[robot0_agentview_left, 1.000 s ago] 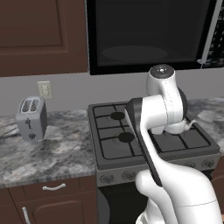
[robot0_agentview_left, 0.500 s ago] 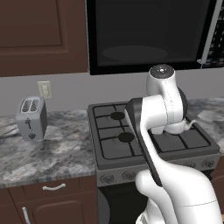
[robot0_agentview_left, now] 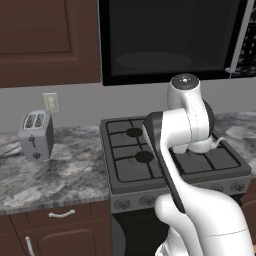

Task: The kettle is done boiling. Turn off the stove, then wait for 300 timesteps before moving the kettle to the dining table.

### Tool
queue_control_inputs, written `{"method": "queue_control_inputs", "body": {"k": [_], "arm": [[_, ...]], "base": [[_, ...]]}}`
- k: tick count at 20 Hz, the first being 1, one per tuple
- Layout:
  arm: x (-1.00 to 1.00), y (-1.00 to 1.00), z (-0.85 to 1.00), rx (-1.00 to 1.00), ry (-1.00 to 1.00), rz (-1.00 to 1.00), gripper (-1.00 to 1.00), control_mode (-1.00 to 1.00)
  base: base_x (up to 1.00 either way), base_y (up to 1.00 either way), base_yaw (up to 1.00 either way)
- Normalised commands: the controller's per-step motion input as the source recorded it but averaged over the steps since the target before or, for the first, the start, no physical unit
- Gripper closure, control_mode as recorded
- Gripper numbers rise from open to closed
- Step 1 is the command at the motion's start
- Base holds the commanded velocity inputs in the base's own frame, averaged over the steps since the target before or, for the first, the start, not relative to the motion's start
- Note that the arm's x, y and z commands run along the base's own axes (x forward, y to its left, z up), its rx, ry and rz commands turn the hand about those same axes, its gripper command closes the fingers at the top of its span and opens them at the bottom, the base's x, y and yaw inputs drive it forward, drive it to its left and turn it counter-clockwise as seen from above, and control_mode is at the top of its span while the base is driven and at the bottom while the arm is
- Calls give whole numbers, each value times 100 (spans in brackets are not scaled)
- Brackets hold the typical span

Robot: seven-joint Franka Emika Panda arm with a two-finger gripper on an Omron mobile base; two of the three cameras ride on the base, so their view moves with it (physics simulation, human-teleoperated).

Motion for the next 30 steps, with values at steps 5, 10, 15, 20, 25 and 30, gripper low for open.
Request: {"method": "queue_control_inputs", "body": {"k": [5,10,15,20,25,30], "arm": [[0,0,0,0,0,0,-100,-100],[0,0,0,0,0,0,-100,-100],[0,0,0,0,0,0,-100,-100],[0,0,0,0,0,0,-100,-100],[0,0,0,0,0,0,-100,-100],[0,0,0,0,0,0,-100,-100]], "base": [[0,0,0],[0,0,0],[0,0,0],[0,0,0],[0,0,0],[0,0,0]]}}
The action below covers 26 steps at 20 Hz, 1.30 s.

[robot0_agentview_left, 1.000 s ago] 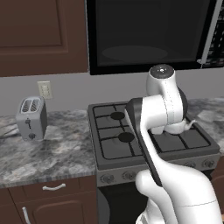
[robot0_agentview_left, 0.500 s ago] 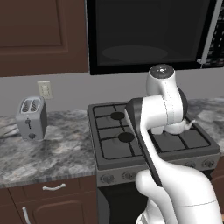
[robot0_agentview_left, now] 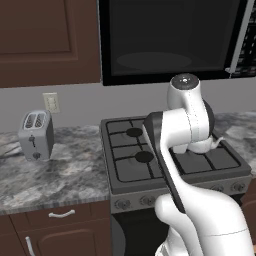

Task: The kettle is done boiling. Turn off the stove, then wait for 300 timesteps before moving the kettle to the dining table.

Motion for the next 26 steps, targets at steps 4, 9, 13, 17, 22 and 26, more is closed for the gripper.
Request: {"method": "queue_control_inputs", "body": {"k": [4,9,13,17,22,26], "arm": [[0,0,0,0,0,0,-100,-100],[0,0,0,0,0,0,-100,-100],[0,0,0,0,0,0,-100,-100],[0,0,0,0,0,0,-100,-100],[0,0,0,0,0,0,-100,-100],[0,0,0,0,0,0,-100,-100]], "base": [[0,0,0],[0,0,0],[0,0,0],[0,0,0],[0,0,0],[0,0,0]]}}
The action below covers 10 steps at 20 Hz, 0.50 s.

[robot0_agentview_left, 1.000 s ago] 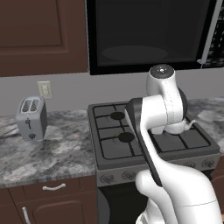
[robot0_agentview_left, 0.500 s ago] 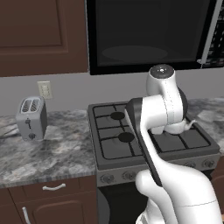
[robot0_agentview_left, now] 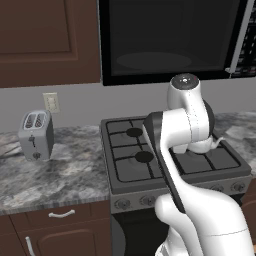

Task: The kettle is done boiling. Turn off the stove, then wait for 300 timesteps before moving the kettle to the dining table.

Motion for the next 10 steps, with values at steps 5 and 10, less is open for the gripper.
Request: {"method": "queue_control_inputs", "body": {"k": [5,10], "arm": [[0,0,0,0,0,0,-100,-100],[0,0,0,0,0,0,-100,-100]], "base": [[0,0,0],[0,0,0]]}}
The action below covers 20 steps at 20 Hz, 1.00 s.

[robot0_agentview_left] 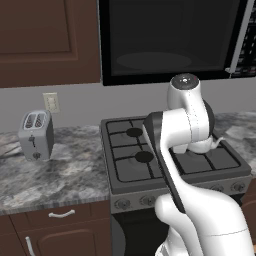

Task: The kettle is done boiling. Turn off the stove, then wait for 300 timesteps before moving the kettle to the dining table.

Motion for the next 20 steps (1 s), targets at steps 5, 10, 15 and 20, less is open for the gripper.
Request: {"method": "queue_control_inputs", "body": {"k": [5,10,15,20], "arm": [[0,0,0,0,0,0,-100,-100],[0,0,0,0,0,0,-100,-100],[0,0,0,0,0,0,-100,-100],[0,0,0,0,0,0,-100,-100]], "base": [[0,0,0],[0,0,0],[0,0,0],[0,0,0]]}}
